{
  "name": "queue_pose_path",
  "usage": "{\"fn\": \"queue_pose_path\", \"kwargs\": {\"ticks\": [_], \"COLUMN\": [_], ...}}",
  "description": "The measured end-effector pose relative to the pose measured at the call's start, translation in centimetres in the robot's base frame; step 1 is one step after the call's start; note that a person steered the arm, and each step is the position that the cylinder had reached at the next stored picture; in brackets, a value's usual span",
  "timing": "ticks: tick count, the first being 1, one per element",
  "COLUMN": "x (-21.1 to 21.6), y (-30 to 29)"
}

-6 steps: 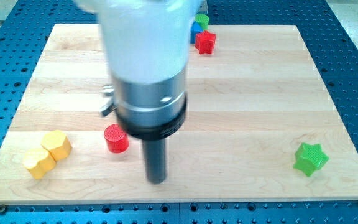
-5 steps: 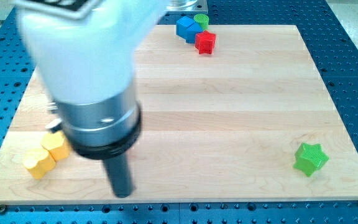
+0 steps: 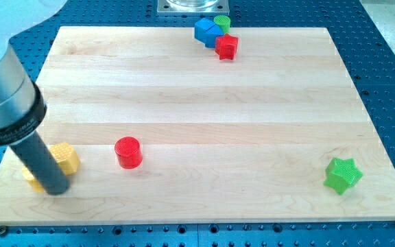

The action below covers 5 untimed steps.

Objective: Move the hexagon diagonally to the cube

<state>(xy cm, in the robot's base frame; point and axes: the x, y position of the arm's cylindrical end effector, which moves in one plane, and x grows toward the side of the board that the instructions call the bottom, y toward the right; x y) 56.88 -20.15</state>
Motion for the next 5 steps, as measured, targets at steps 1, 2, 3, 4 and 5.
{"fn": "queue_pose_path", "kwargs": {"ticks": [1, 2, 3, 4, 5], "x": [-1.93, -2.03, -2.10, -2.36, -2.92], "y": [0.00, 0.00, 0.08, 0.19, 0.22]}}
